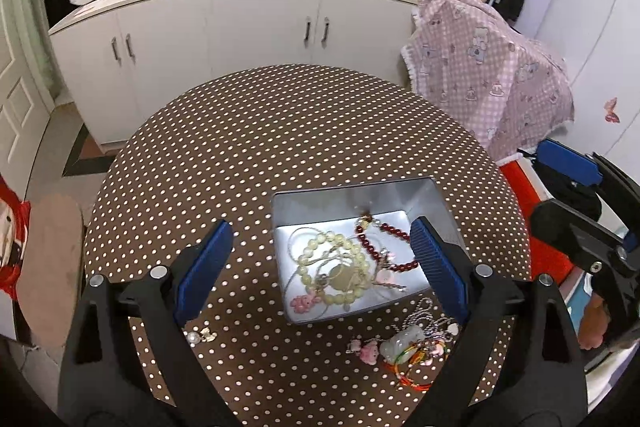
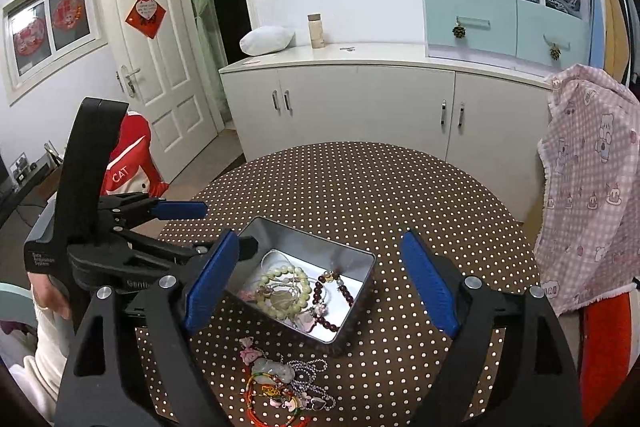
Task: Organize jewelry
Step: 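Open both grippers to drop the items into the box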
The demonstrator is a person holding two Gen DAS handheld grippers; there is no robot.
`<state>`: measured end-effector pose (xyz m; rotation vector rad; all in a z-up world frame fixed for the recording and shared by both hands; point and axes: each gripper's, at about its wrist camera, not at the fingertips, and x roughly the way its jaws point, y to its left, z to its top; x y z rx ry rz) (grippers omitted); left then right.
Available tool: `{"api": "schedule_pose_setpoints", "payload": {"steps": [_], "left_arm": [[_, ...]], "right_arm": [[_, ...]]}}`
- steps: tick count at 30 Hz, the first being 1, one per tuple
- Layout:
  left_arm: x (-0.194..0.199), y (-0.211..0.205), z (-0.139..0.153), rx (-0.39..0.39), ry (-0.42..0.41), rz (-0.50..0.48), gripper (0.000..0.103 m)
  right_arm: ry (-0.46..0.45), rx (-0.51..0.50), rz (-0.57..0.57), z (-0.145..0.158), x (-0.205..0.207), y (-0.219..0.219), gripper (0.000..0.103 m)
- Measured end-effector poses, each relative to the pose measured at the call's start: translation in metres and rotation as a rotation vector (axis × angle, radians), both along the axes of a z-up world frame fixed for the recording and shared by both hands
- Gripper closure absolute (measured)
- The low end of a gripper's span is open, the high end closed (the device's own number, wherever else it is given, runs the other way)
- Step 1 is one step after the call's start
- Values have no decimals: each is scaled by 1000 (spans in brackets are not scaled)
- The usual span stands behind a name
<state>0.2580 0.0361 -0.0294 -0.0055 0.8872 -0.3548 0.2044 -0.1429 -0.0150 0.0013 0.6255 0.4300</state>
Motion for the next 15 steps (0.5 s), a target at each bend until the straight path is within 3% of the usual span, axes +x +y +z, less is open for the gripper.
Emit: {"api": "schedule_pose_setpoints", "payload": {"steps": [15], "left_arm": [[-18, 39, -28, 45, 15, 77, 14]], "right_arm": [[9, 4, -41, -21, -21, -8, 23]]}}
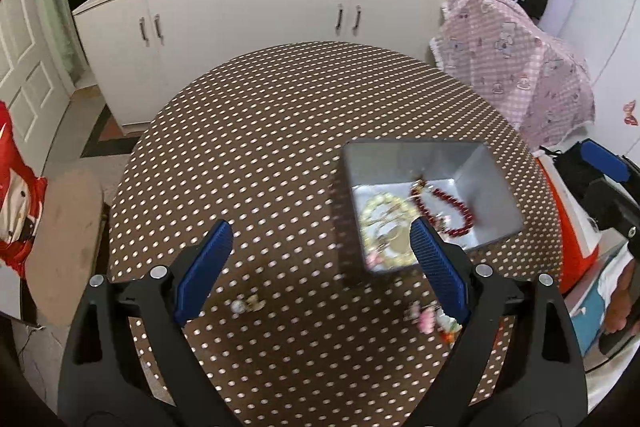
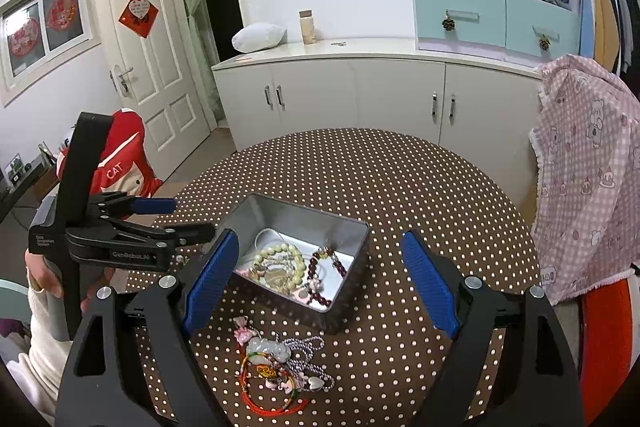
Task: Organize jewelry
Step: 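Open both grippers to drop the items into the box, then withdraw from the box and grasp the silver bead with the left gripper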
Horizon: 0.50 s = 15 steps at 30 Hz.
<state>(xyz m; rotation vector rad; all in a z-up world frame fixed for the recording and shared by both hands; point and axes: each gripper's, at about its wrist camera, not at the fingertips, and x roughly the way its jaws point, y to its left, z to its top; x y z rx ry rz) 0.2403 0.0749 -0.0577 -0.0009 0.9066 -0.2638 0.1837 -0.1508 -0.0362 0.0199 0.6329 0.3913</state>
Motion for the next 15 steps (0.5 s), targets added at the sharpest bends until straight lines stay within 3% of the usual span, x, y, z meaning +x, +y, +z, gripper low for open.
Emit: {"api": "schedule_pose_setpoints", "payload": {"steps": [5, 11, 15], "left_arm": [[-10, 10, -11, -4, -17, 10, 14], [-31, 21, -18, 48, -134, 77, 14], [-39, 30, -22, 1, -146, 66, 14]], "right_arm": [[16, 12, -16, -11, -5, -2, 23], [45, 30, -51, -25, -11, -8, 23], [50, 42, -99, -34, -17, -10, 18]]}}
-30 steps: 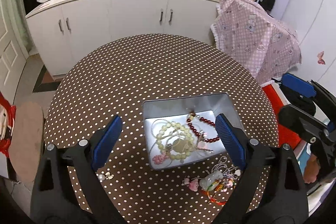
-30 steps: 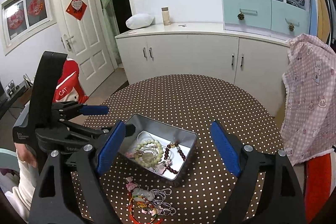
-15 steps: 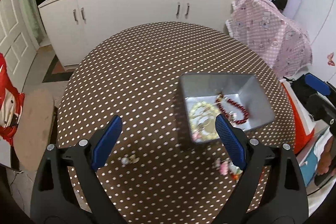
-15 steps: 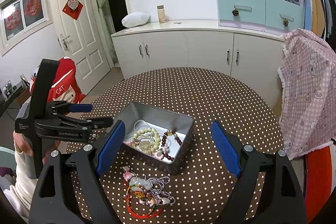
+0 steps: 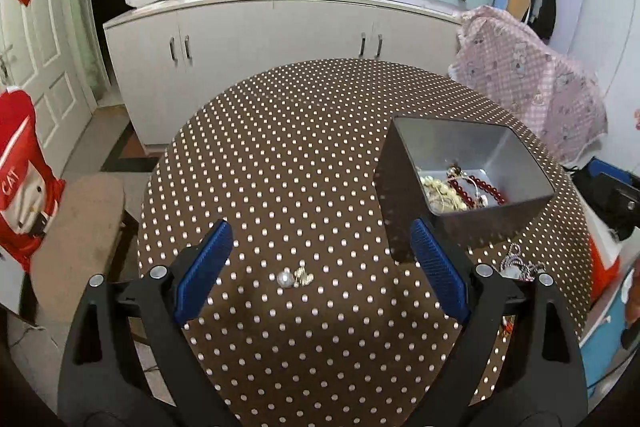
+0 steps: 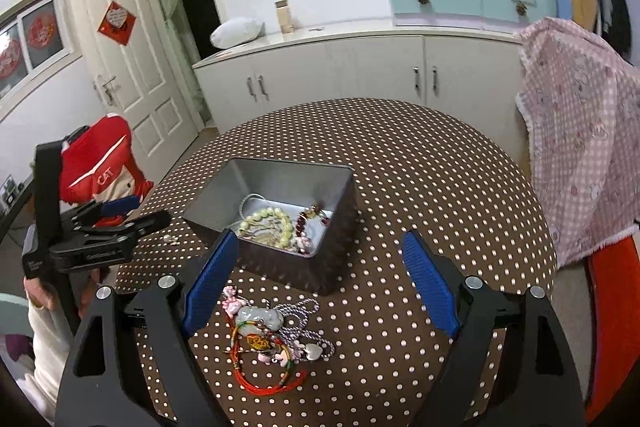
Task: Organize jewelry
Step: 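Withdraw from the box and grasp the silver bead with the left gripper, then grasp the rainbow ring charm with the right gripper while the left gripper holds the silver bead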
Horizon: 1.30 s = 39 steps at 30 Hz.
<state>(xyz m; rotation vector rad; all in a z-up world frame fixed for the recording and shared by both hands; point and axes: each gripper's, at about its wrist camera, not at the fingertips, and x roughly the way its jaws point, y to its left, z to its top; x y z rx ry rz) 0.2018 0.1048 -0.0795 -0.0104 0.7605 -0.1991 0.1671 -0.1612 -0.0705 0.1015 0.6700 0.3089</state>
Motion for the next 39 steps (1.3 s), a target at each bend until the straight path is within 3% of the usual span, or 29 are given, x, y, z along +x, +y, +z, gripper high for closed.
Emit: {"api": "schedule_pose_setpoints", "payload": {"steps": [3, 7, 15, 18, 20, 24, 26, 28, 35, 39], "left_arm": [[-1, 11, -11, 8, 30, 62, 14], [0, 26, -26, -103, 28, 44, 14], [-8, 24, -43, -95, -29, -10, 14], [-8, 23, -45, -87, -24, -22, 36], [-4, 22, -49, -57, 0, -17, 61], [-4, 17, -48, -17, -10, -33, 69], [-5, 16, -49, 15, -20, -23, 80], [-8, 18, -49, 25, -31, -20, 85], [-13, 19, -49, 49, -55, 9, 85], [-23, 20, -48, 21, -61, 18, 85]], "right_arm": [[17, 24, -19, -10, -2, -3, 10], [24, 121, -16, -23, -5, -9, 10], [-133, 1, -22, -34, -35, 15, 9], [-203, -3, -20, -39, -48, 24, 9], [-228, 0, -25, -41, -50, 28, 9], [-247, 7, -33, -47, -55, 27, 9], [-251, 2, -46, -48, -55, 27, 9], [-267, 6, -47, -51, -60, 26, 9], [-319, 5, -54, -53, -73, 29, 9], [-323, 16, -56, -56, -81, 30, 10]]}}
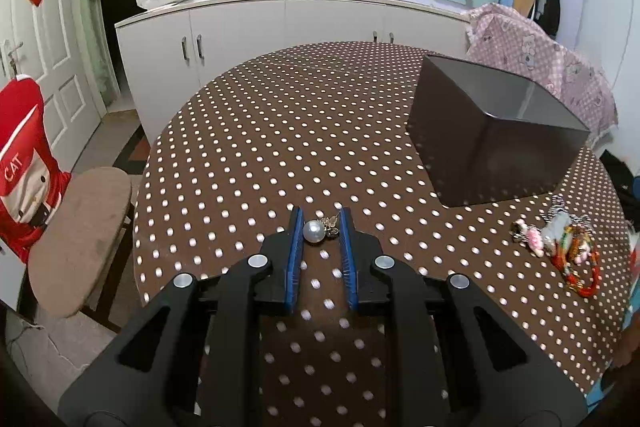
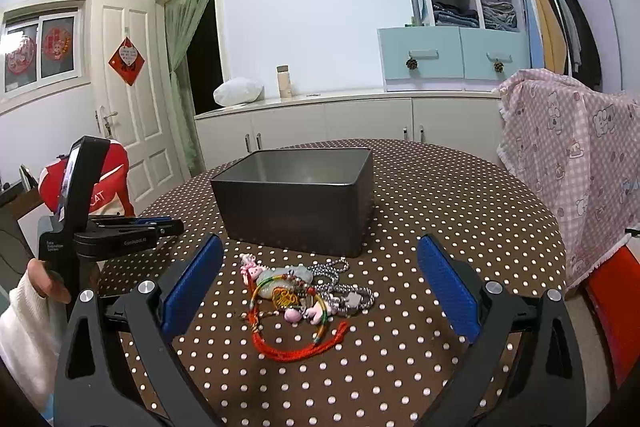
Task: Organize jewelry
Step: 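Grasp the rainbow ring charm with the right gripper while the left gripper holds the silver bead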
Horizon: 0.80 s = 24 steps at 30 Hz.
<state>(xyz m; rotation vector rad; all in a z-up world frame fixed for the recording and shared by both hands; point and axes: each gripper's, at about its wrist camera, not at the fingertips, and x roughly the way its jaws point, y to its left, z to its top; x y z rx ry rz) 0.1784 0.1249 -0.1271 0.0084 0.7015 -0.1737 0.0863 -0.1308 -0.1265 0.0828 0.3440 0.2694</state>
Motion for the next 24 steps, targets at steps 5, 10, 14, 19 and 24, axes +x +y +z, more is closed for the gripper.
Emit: {"api": "schedule_pose_setpoints", "payload": {"steps": [5, 10, 14, 19, 24], "left_arm": [[-18, -4, 2, -34, -27, -6, 85], [-34, -16, 4, -24, -60, -13, 85], [-42, -23, 3, -45, -56, -31, 85], [-49, -30, -4, -33, -61, -24, 85], [-52, -33, -5, -68, -60, -26, 85]], "right_arm": [[11, 30, 3, -9, -9, 2, 24], [54, -4, 25, -21, -8, 14, 50], [102, -53, 23, -28, 3, 22, 62], [157, -178, -58, -39, 11, 32, 81], [174, -161, -44, -40, 11, 27, 101]]}}
